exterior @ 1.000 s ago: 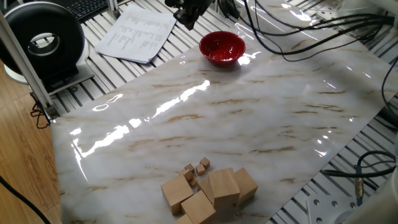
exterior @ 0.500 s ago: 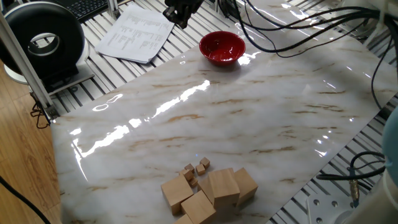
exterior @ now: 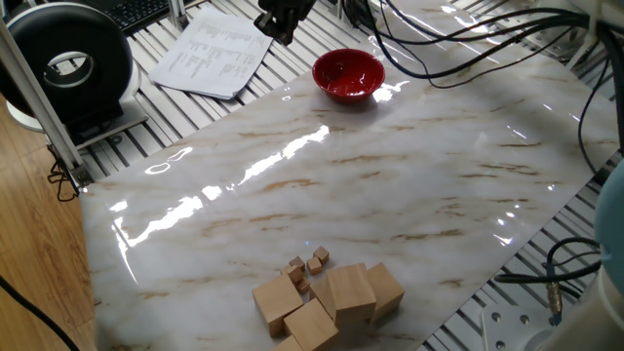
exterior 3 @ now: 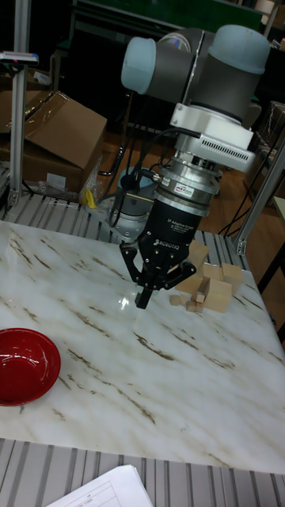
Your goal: Stack the blocks into a pyramid shape
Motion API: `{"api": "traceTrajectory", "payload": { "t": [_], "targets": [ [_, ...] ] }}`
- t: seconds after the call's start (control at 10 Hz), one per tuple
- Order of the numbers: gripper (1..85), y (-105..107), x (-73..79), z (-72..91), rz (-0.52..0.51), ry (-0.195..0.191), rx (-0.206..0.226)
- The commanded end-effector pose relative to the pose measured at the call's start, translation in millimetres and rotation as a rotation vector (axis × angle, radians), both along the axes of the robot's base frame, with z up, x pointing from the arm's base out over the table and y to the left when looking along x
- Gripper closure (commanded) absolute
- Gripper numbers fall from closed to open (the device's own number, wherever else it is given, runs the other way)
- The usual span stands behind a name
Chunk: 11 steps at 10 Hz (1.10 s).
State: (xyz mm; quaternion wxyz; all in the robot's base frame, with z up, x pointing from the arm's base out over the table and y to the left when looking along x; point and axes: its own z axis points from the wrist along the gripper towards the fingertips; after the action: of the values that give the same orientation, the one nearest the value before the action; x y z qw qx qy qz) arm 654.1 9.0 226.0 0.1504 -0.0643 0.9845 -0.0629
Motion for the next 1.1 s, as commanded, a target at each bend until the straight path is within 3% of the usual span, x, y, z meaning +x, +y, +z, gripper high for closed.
{"api": "traceTrajectory", "payload": {
  "t": [0.0, 0.1, 0.3, 0.4, 0.8, 1.0],
  "targets": [
    [84.7, -8, -1.7, -1.1, 0.030, 0.022, -0.052],
    [84.7, -13, -0.4, -3.4, 0.040, 0.027, -0.071],
    [84.7, 2, 3.8, -8.9, 0.009, 0.019, -0.003],
    [84.7, 7, 4.5, -9.8, 0.003, 0.016, 0.010],
    [84.7, 6, 6.0, -7.9, 0.035, 0.011, -0.001],
    [84.7, 11, 6.1, -7.7, 0.051, 0.010, 0.015]
  ]
}}
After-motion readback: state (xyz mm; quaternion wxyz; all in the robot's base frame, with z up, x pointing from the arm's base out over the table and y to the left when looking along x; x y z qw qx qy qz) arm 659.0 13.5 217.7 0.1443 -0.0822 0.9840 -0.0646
